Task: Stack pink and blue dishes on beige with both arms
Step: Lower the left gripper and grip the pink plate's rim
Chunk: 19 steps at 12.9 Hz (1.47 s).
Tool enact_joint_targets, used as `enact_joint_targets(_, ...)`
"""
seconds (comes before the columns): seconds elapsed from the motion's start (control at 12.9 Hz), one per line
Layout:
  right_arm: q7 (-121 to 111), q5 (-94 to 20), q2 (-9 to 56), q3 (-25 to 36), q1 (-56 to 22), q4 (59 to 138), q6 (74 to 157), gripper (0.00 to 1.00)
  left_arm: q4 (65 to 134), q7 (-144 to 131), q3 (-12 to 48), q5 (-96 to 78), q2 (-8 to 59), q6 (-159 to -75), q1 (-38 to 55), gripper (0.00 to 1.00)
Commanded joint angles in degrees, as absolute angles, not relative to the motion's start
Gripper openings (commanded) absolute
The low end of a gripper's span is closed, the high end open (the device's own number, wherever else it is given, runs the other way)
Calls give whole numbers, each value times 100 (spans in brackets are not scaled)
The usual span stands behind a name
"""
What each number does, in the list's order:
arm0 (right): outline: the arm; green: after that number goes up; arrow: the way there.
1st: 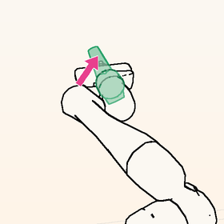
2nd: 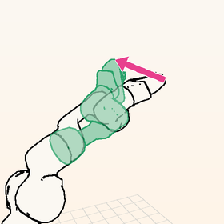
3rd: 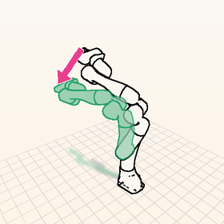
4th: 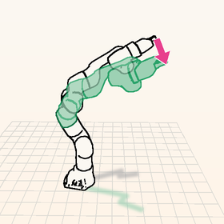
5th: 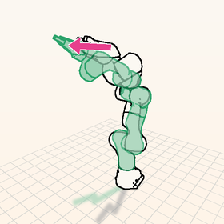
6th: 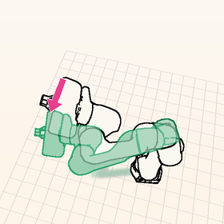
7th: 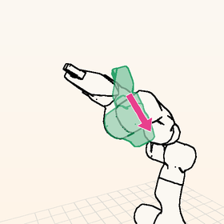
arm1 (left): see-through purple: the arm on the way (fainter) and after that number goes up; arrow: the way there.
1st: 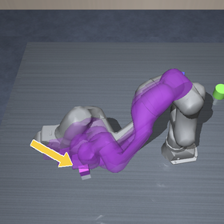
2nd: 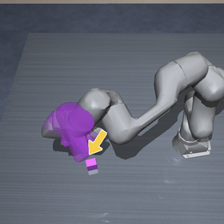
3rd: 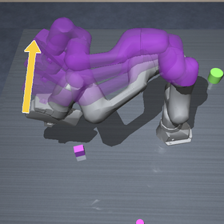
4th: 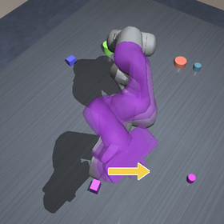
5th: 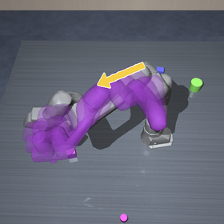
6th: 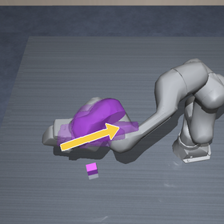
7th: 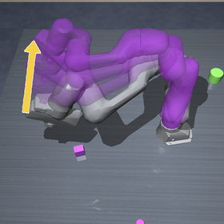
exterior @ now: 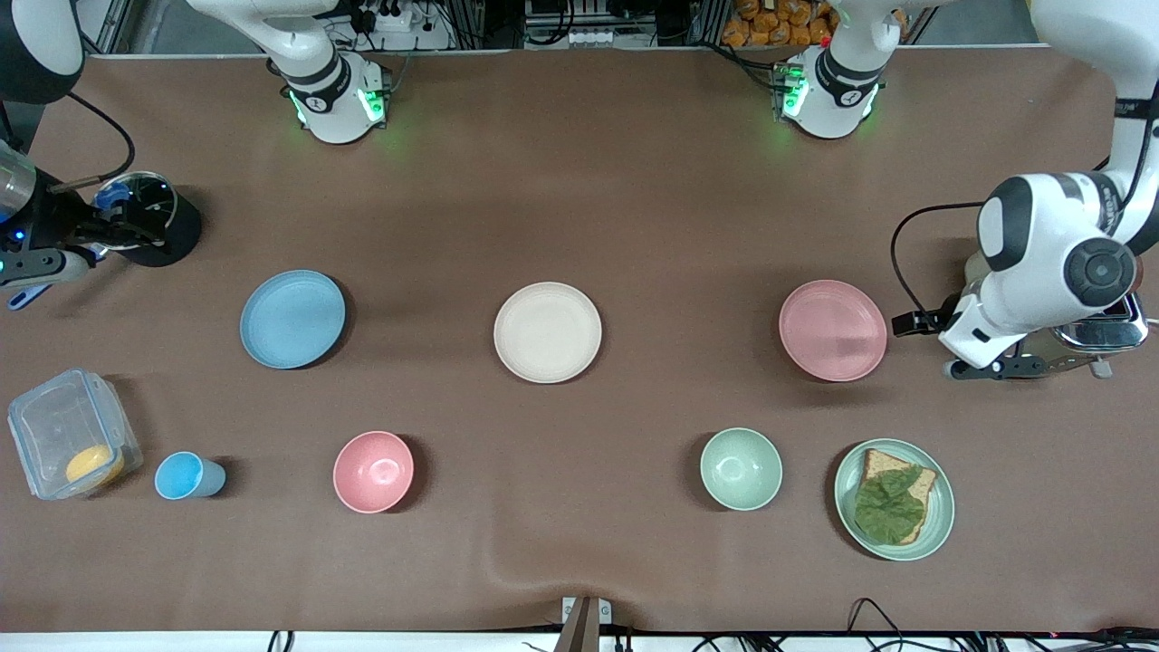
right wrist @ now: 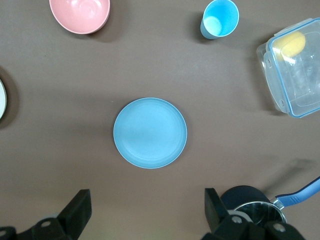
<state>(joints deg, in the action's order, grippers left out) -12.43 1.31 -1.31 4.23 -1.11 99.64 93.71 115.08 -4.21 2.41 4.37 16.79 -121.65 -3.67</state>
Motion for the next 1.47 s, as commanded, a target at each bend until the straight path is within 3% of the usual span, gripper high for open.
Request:
enact_joint_targets(0.0,-1266,141,-202,395,-62,9984,9334,100,11479,-325,290,554,2011,-12217,-448,100)
enact_joint_targets(0.23,-1257,141,-202,396,-62,9984,9334,100,11470,-316,290,554,2459,-12462,-483,100)
enact_joint_targets(0.7,-1257,141,-202,396,-35,9993,9334,100,11479,-202,299,545,2724,-12560,-580,99)
enact_joint_targets(1.08,-1257,132,-53,387,18,9993,9325,100,11443,-211,308,492,2821,-12560,-536,62)
enact_joint_targets(1.24,-1195,132,43,387,-17,9993,9316,100,11426,-220,308,466,2856,-12560,-527,25)
enact_joint_targets(1.32,-1195,132,70,387,-18,9993,9325,100,11426,-298,308,457,2856,-12560,-527,0)
enact_joint_targets(1.39,-1195,132,140,387,-18,10011,9334,100,11417,-316,316,387,2856,-12560,-519,0)
